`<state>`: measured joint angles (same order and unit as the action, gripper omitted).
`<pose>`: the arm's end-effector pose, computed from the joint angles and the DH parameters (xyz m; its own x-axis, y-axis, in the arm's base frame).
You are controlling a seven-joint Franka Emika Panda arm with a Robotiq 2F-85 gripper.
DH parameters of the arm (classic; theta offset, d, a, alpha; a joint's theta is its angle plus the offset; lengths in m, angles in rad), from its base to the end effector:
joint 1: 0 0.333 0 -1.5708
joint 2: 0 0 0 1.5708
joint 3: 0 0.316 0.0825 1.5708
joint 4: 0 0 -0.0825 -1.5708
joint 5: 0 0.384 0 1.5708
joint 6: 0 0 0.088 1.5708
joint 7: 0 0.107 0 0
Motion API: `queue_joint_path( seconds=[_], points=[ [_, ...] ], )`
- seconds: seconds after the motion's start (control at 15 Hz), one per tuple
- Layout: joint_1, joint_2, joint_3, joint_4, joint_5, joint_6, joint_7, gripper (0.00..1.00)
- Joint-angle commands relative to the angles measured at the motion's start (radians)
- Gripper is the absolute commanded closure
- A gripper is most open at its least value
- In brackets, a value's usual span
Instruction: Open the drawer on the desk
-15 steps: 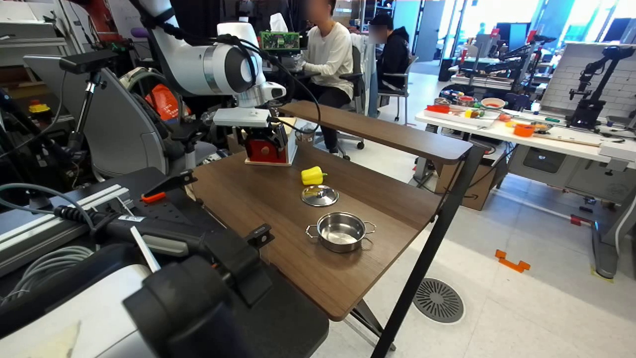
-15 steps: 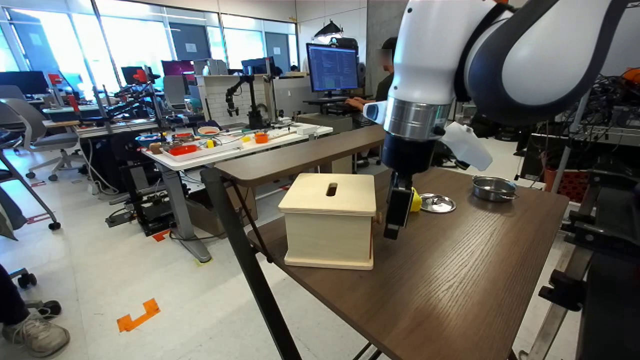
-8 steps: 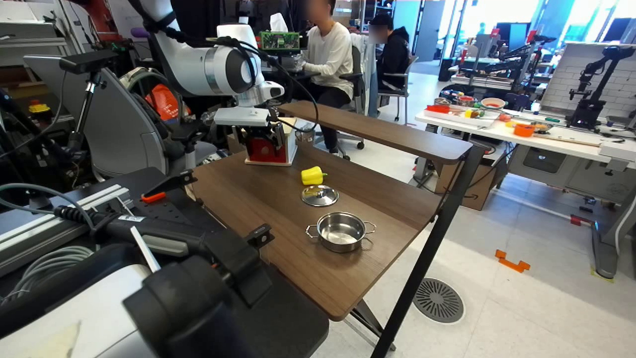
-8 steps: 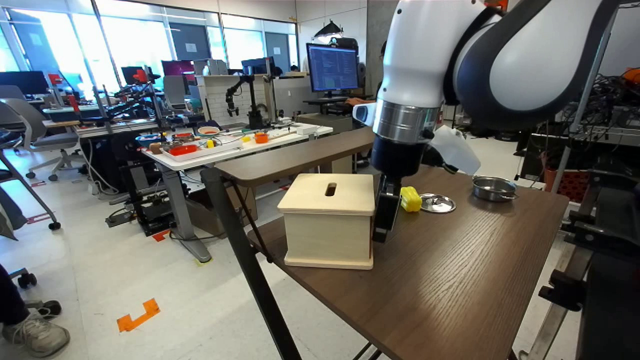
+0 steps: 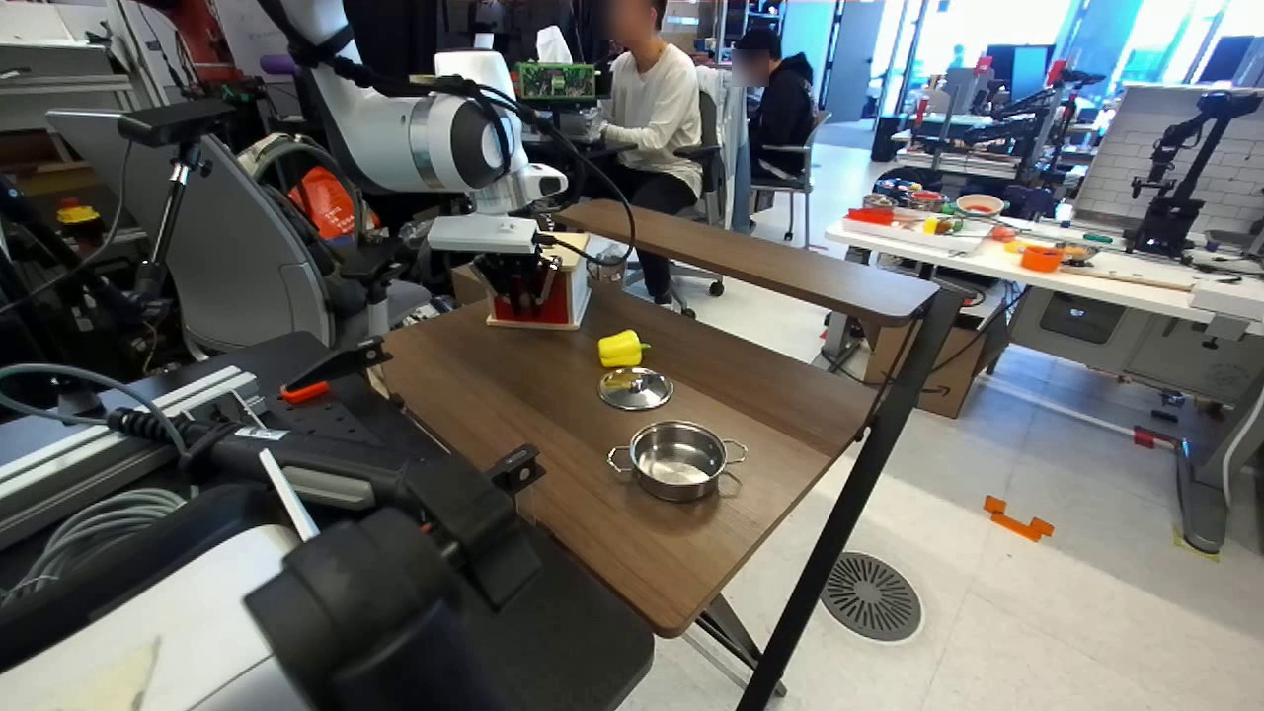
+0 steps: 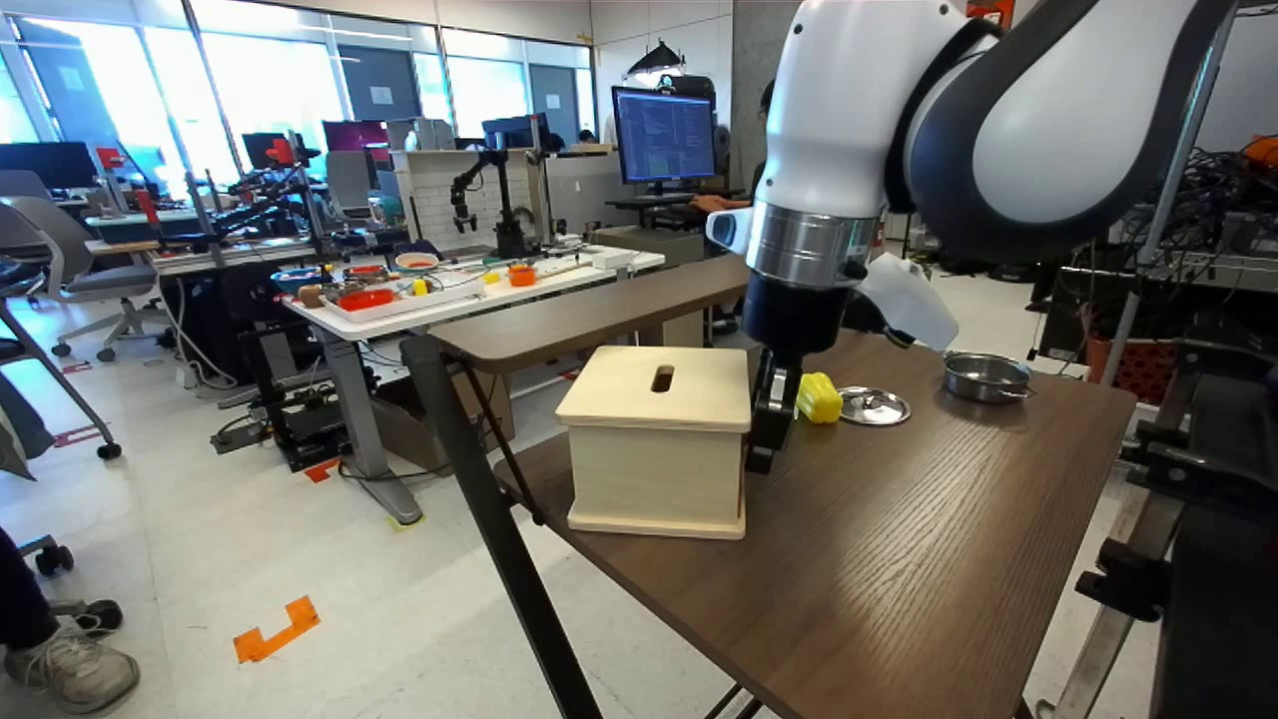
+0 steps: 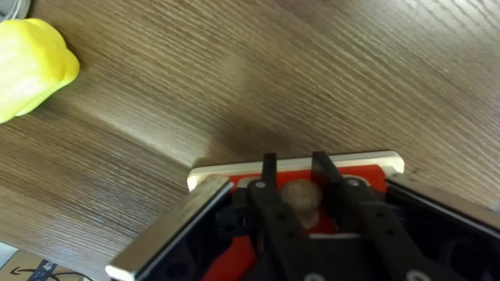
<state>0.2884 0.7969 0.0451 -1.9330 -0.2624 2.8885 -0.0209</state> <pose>0.5765 0.2154 0.0843 0.8197 0.5523 0.1516 0.5475 -0.8334 0.0759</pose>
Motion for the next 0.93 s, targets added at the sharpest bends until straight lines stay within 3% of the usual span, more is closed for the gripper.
queue_joint_path(
  seconds=[0.0, 0.07, 0.13, 0.87],
  points=[
    [-0.013, 0.007, 0.016, 0.005, 0.013, 0.015, -0.031, 0.99],
    [-0.014, 0.002, 0.016, 0.000, 0.013, 0.012, -0.033, 0.94],
    [-0.018, 0.001, 0.018, -0.007, 0.013, 0.014, -0.037, 1.00],
    [-0.034, -0.026, 0.006, -0.091, 0.008, 0.016, -0.044, 0.98]
  ],
)
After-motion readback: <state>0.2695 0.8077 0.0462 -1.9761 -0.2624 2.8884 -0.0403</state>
